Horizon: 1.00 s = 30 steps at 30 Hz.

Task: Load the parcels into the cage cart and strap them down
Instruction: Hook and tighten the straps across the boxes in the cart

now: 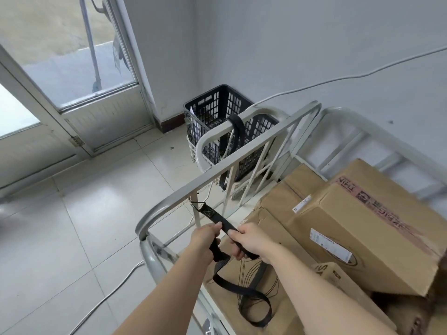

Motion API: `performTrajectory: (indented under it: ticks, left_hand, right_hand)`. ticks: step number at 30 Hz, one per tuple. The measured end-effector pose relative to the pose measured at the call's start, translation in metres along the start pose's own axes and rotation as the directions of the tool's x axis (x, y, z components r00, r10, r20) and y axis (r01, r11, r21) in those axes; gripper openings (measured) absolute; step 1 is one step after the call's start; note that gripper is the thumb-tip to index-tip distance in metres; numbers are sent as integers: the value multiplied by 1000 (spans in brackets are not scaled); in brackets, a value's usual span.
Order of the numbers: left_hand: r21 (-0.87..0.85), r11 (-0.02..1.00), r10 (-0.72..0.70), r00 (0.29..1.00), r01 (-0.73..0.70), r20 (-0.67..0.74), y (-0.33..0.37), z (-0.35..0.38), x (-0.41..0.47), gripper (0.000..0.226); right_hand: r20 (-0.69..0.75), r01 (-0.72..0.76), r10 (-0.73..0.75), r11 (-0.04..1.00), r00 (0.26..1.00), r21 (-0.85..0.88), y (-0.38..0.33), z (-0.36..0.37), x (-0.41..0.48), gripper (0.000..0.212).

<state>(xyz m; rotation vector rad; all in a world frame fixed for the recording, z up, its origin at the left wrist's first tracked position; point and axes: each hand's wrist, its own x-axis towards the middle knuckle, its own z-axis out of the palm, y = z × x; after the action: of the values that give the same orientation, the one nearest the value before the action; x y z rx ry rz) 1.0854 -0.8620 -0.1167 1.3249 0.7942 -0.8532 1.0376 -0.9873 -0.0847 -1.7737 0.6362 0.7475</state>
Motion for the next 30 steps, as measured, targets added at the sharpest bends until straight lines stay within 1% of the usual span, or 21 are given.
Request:
performTrajectory:
  ticks: [2,5,7,9,13,18,20,23,27,30]
  left_hand:
    - [33,999,-14,998,12,63,-9,10,-11,24]
    - [24,999,-49,992,46,117,-22,25,-36,19]
    - [16,997,-72,985,70,156,-32,34,-55,20]
    - [34,997,-70,977,64,201,-44,43,-74,21]
    - [20,1000,-22,968,17,250,-70,63,-121,22]
    - [-48,996,89,951,-79,296,-98,89,-195,20]
    - [-53,994,108,945,-97,309,-113,95,-218,21]
    - [-24,996,86,936,-82,342,-139,101,-246,21]
    - [22,999,30,917,-42,398,-170,109,-272,21]
    - [21,999,13,889,-25,458,-185,115,-282,21]
  right_hand:
    - [-12,9,-9,1000,1000,15,7,-7,-14,27]
    - [-24,25,-24,999,999,39,19,-20,-42,28]
    - [-41,31,-30,999,999,39,29,-31,-67,27]
    - [-67,40,-36,998,997,57,41,-42,-94,27]
    - [-94,129,-118,985,989,115,71,-60,-156,30]
    - [-155,279,-250,937,956,209,104,-74,-236,29]
    - [-168,312,-278,921,946,232,118,-78,-264,28]
    - [-191,312,-268,914,944,258,138,-80,-298,28]
    - [-229,275,-213,918,950,287,164,-84,-331,29]
    - [-270,267,-174,894,947,360,177,-89,-358,32]
